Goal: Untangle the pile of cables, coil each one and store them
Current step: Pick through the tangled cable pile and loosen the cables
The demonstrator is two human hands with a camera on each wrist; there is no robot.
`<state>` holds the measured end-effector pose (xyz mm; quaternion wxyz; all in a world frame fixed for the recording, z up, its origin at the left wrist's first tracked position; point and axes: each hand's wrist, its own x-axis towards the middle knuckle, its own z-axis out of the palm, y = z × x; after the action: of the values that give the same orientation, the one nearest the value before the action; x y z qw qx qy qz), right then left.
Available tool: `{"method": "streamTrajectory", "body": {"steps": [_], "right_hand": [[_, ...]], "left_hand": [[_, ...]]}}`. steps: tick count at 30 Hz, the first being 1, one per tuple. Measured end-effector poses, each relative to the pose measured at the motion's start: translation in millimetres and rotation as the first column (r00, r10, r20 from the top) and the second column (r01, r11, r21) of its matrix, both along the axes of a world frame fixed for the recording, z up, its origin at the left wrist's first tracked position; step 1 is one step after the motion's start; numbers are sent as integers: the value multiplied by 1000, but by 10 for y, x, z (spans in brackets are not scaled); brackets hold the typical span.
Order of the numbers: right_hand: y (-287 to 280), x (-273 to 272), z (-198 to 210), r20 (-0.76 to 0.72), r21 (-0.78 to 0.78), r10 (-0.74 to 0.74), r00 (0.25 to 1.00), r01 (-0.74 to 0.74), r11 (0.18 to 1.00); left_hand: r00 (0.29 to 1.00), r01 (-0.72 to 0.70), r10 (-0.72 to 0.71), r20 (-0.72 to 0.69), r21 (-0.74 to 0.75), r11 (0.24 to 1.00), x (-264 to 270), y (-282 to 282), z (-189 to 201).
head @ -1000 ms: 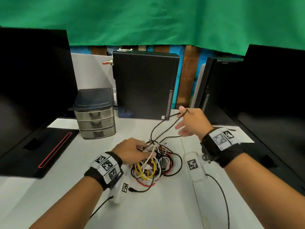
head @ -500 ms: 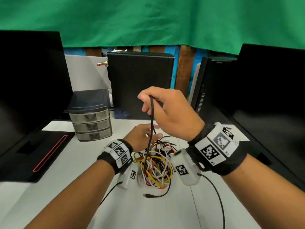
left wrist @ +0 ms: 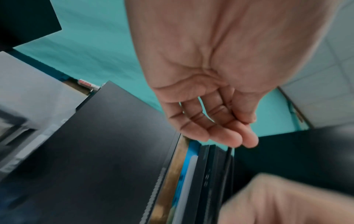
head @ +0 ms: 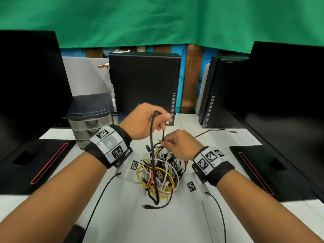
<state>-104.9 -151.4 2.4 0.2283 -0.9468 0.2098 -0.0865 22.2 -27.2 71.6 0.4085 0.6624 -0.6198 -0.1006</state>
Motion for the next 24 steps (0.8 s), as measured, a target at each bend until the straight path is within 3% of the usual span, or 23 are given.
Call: {"method": "streamTrajectory", "body": {"steps": [4,8,12,16,19,21,24], "right_hand": [[-84,47,-222,14,4,-69,998,69,998],[-89,44,-291,-6,17,-83,997,83,996],[-112,108,-170,124,1,-56,991,57,998],[-157,142,209,290,63,-73,954,57,996],[-176,133,690,486,92,-100,868,64,994],[-152,128,1023,609,4,-42,792,50,999],[-45,131,1490,757,-85,43,652,33,996]], "left_hand": [[996,27,-48,-80,-248,968,-178,158,398],[982,55,-142,-121,-540,840,-309,315,653],[969,93,-203,-139,-555,827,-346,405,639],[922,38,-205,-330,-449,893,-286,409,387],[917,-77,21,-399,-125,989,-148,275,34],[911,-122,152,-384,101,987,-32,120,-246],[900,-74,202,-387,321,944,22,-110,-547]]}}
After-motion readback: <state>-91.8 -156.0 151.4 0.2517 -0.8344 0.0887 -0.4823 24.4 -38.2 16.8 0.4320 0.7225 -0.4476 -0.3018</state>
